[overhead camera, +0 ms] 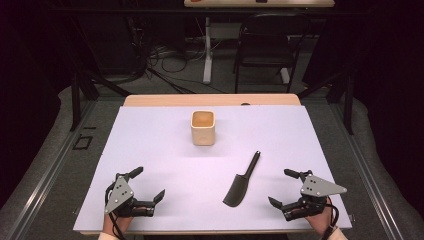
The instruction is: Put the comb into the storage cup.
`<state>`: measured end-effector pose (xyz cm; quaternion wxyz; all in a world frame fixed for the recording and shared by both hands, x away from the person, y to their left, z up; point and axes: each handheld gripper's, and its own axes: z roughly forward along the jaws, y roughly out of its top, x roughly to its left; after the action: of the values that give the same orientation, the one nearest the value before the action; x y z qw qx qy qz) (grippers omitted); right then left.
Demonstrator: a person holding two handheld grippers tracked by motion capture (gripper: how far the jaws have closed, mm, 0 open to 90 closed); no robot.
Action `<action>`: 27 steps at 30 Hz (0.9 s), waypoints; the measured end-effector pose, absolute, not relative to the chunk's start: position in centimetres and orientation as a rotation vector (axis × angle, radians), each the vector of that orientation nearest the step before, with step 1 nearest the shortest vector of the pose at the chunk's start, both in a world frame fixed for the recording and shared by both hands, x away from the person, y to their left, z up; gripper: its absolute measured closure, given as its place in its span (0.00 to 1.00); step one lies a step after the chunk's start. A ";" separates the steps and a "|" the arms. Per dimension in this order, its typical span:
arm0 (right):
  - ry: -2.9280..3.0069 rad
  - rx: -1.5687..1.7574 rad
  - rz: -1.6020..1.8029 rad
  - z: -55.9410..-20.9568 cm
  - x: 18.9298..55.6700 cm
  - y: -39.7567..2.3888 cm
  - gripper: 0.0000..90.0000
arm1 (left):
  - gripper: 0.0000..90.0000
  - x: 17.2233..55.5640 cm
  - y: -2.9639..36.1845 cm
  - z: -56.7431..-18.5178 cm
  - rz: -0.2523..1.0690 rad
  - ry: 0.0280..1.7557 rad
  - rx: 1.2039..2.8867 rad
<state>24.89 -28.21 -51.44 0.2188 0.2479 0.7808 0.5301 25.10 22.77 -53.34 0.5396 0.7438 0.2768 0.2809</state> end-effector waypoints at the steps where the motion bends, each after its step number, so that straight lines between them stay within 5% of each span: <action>1: 2.161 0.693 1.472 -51.4 25.0 -28.2 0.00 | 0.01 25.1 22.8 -53.4 0.666 0.664 1.770; 27: 2.243 0.722 1.433 -51.6 28.5 -26.3 0.01 | 0.01 25.1 22.7 -53.4 0.671 0.665 1.768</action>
<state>28.52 -26.29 -51.62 0.1905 0.2571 0.7984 0.5100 25.13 22.72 -53.38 0.5383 0.7432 0.2795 0.2822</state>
